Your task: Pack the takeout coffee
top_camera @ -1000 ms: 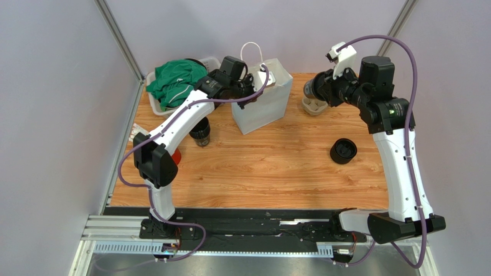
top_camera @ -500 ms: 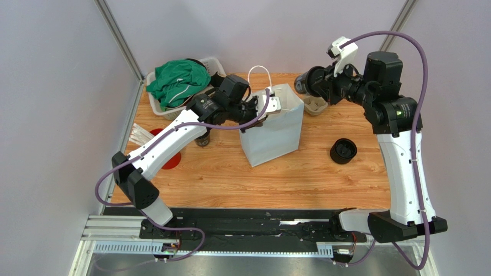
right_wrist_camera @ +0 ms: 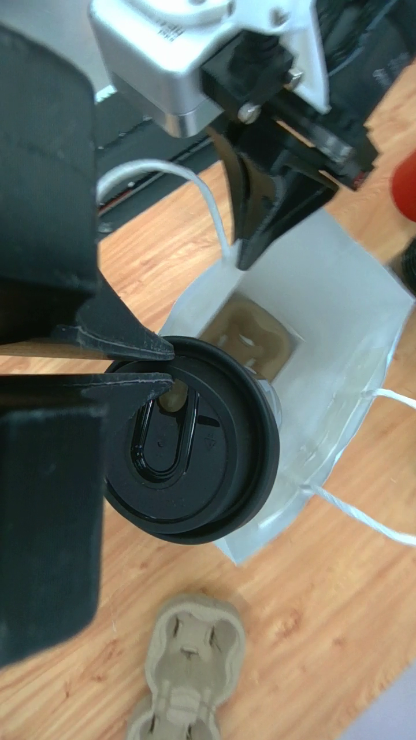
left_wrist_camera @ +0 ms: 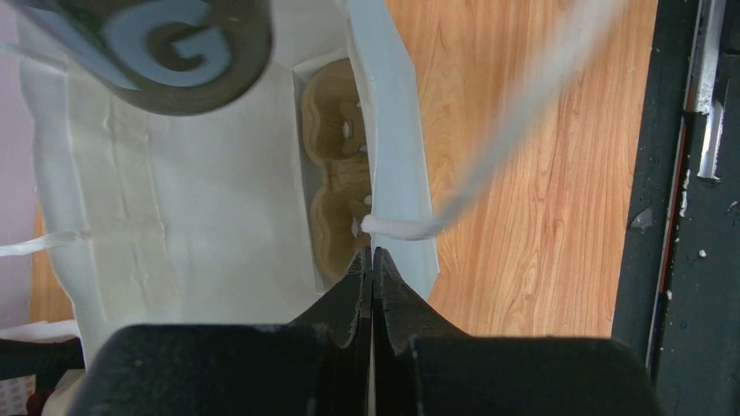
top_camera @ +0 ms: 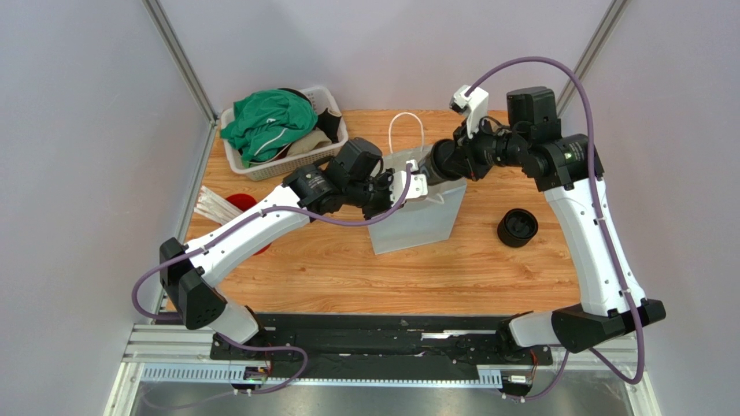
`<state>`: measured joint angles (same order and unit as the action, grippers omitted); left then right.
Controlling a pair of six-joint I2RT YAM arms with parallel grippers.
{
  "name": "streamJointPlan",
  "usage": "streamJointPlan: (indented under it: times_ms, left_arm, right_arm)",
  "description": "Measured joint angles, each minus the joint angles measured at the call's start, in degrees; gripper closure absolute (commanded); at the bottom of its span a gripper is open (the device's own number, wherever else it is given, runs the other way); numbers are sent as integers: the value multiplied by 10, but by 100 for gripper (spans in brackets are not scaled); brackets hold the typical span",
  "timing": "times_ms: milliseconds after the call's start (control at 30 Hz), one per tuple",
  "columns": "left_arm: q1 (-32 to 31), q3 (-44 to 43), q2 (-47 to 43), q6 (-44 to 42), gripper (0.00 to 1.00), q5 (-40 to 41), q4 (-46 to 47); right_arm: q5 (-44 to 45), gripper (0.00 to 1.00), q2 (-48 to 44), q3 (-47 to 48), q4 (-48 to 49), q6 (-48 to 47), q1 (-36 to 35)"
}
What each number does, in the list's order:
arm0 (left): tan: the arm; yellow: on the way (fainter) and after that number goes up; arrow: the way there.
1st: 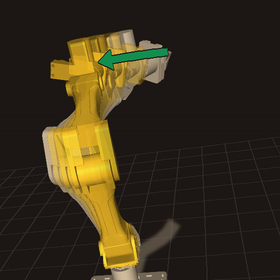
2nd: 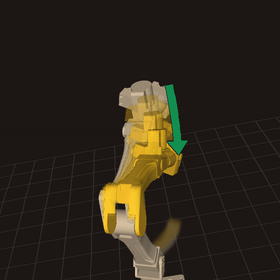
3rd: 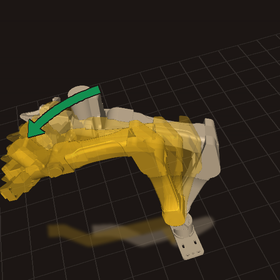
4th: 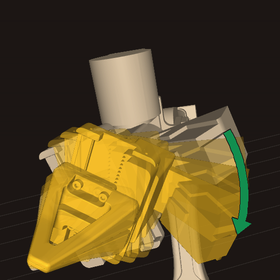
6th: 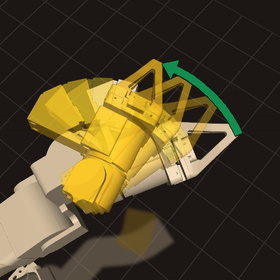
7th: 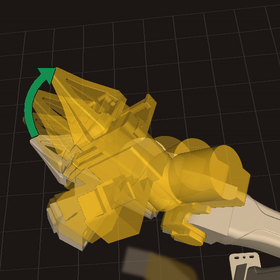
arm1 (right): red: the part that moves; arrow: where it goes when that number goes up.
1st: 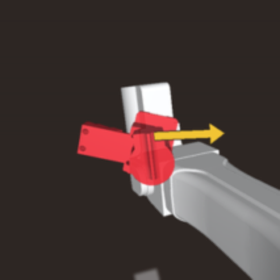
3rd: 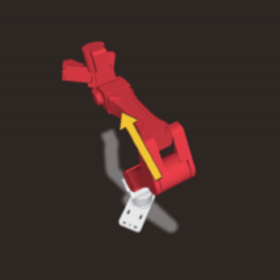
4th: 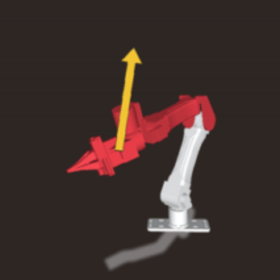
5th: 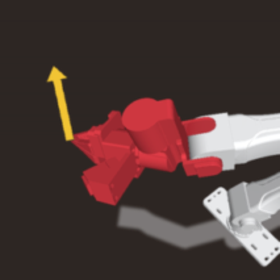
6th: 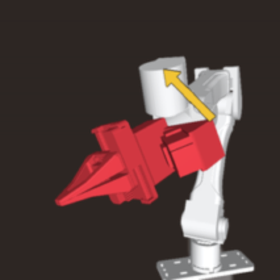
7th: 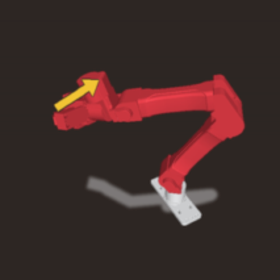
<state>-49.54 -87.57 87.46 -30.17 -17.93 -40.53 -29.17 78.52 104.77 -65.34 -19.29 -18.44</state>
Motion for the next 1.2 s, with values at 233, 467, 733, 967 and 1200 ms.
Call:
streamJointPlan:
  times_ms: [233,467,733,967,1200]
  left_arm:
    - [0,18,-7,0,100,7,27]
    - [-3,18,-7,1,100,6,29]
    - [-3,19,-7,1,100,5,31]
    - [-4,19,-7,1,100,5,32]
    - [-4,22,-7,0,100,5,36]
  right_arm:
    - [2,100,7,-21,-43,-31,-19]
    - [13,100,60,-9,-50,-42,-37]
    - [35,100,110,0,-54,-53,-47]
    - [54,100,172,54,-85,-78,-50]
    - [93,100,204,87,-110,-111,-67]
